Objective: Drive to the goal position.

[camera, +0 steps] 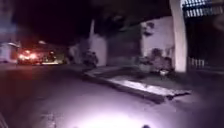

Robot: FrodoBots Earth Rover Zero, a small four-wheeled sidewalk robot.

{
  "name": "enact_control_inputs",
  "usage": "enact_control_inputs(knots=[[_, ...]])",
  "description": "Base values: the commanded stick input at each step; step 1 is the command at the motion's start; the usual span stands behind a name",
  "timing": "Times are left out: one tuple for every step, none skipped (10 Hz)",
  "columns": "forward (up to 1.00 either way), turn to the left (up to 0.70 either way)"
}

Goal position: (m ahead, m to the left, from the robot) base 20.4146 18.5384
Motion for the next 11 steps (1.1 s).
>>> enact_control_inputs(knots=[[0.70,0.22],[0.70,0.00],[0.70,0.00],[0.70,0.00],[0.70,0.00],[0.70,0.00],[0.70,0.00],[0.70,0.00],[0.70,0.00],[0.70,0.00],[0.70,0.00]])
